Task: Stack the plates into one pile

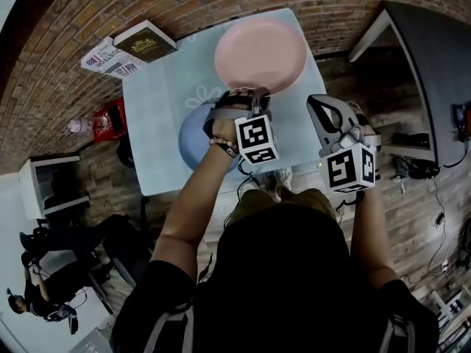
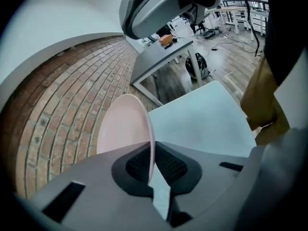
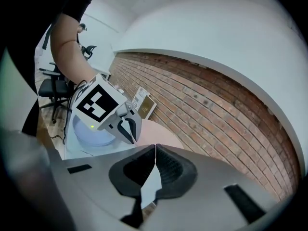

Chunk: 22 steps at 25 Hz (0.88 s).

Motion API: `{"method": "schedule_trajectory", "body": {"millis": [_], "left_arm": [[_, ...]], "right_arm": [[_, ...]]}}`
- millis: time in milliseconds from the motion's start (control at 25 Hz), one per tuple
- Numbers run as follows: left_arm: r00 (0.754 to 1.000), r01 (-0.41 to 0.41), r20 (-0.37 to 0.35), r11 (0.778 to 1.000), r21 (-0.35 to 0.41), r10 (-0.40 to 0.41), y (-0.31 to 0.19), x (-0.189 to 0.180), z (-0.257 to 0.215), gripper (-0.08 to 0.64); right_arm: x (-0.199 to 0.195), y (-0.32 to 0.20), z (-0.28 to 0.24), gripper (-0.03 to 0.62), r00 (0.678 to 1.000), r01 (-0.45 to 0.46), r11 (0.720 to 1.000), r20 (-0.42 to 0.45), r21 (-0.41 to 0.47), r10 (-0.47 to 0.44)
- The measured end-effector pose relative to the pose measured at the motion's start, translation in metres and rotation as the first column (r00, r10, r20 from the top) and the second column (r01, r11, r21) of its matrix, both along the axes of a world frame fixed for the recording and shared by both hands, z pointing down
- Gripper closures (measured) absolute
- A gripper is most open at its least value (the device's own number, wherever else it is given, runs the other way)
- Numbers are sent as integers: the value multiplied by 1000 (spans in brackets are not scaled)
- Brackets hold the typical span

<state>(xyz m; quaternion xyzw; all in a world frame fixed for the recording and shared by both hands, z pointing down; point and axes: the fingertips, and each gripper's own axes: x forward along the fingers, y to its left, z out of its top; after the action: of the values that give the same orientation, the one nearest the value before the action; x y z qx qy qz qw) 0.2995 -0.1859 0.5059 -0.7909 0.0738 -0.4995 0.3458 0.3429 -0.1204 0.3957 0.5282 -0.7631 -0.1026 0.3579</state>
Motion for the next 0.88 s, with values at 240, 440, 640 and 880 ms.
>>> {"method": "schedule_trajectory", "body": {"millis": [240, 440, 640, 880], "left_arm": [[998, 52, -19, 998, 34, -52, 6, -35, -27, 532], [994, 110, -15, 993, 47, -109, 11, -72, -38, 532], [988, 154, -18, 986, 61, -153, 11, -100, -47, 532], [980, 196, -33, 979, 61, -195, 10, -120, -49, 532]], "right_arm": [[-34, -12, -13, 557, 997, 77, 997, -1, 32, -77], [-64, -23, -20, 558, 988, 151, 987, 3, 49, -151], [-92, -35, -25, 557, 977, 213, 975, -4, 64, -213], [-113, -46, -28, 557, 964, 265, 962, -14, 65, -265]]}}
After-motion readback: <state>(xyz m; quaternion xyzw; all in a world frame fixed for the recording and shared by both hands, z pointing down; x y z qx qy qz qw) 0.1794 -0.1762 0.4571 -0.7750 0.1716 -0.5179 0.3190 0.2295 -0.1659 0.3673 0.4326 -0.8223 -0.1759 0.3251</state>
